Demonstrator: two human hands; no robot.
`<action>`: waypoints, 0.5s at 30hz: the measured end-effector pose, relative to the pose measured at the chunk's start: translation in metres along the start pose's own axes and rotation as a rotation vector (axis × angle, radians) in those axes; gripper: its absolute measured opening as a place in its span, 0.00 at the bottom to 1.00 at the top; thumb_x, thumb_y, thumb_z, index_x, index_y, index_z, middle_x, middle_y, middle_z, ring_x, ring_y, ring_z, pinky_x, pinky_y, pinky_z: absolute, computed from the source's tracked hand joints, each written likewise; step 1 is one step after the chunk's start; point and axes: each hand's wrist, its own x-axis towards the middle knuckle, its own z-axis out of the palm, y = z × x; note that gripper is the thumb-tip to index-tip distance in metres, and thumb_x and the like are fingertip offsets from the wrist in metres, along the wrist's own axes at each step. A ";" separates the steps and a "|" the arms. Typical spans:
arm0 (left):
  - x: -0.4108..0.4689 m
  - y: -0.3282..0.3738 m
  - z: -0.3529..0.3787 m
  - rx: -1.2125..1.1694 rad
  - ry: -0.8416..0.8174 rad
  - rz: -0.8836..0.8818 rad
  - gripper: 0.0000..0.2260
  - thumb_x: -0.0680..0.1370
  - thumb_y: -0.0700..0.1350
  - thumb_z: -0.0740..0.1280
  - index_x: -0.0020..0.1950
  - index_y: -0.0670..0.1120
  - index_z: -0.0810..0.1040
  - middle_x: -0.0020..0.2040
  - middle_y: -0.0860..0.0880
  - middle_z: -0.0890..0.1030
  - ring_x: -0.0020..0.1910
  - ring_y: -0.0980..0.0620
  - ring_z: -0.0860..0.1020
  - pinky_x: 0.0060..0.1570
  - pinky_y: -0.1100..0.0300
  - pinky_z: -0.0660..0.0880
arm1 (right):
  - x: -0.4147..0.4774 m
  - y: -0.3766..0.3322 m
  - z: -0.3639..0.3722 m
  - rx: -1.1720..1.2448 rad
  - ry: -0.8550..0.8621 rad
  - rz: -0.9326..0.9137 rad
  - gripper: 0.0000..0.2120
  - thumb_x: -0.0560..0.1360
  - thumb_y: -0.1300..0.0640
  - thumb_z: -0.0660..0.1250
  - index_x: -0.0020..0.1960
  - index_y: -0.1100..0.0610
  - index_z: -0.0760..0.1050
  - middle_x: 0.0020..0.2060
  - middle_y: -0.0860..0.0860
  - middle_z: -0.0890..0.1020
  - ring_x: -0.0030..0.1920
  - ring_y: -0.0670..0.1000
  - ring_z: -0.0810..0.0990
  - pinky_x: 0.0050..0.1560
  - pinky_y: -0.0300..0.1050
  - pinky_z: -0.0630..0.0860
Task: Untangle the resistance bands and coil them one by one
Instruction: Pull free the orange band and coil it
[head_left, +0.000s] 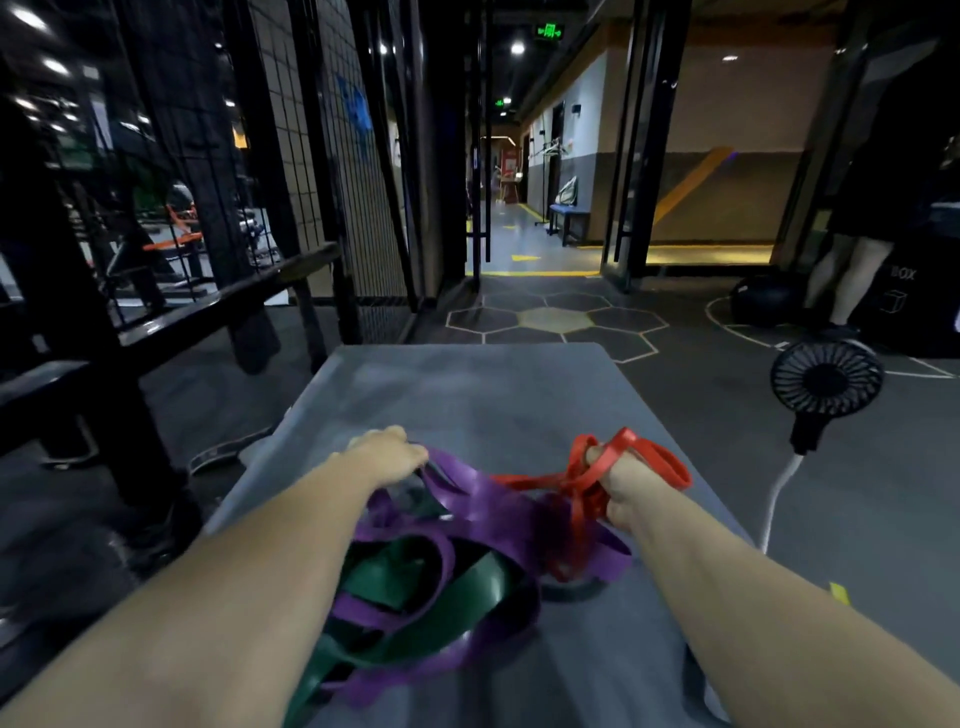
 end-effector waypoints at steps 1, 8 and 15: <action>-0.005 0.001 0.005 0.068 0.009 -0.014 0.25 0.68 0.58 0.57 0.60 0.49 0.73 0.64 0.43 0.73 0.63 0.41 0.70 0.64 0.48 0.68 | 0.002 0.007 -0.001 -0.030 0.012 0.004 0.18 0.81 0.66 0.58 0.32 0.58 0.71 0.16 0.48 0.73 0.15 0.45 0.71 0.24 0.38 0.68; -0.022 0.055 0.036 0.302 0.053 0.450 0.24 0.76 0.48 0.62 0.72 0.50 0.67 0.74 0.48 0.64 0.74 0.45 0.59 0.73 0.48 0.56 | 0.016 0.034 -0.010 -0.102 0.000 0.018 0.29 0.81 0.66 0.57 0.21 0.60 0.75 0.17 0.49 0.74 0.21 0.50 0.73 0.33 0.44 0.66; -0.029 0.101 0.090 0.244 -0.140 0.682 0.21 0.79 0.63 0.58 0.56 0.47 0.78 0.60 0.43 0.79 0.59 0.42 0.75 0.57 0.54 0.70 | 0.017 0.043 -0.027 -0.072 -0.011 0.103 0.12 0.82 0.63 0.57 0.45 0.62 0.76 0.25 0.53 0.81 0.38 0.56 0.78 0.47 0.52 0.74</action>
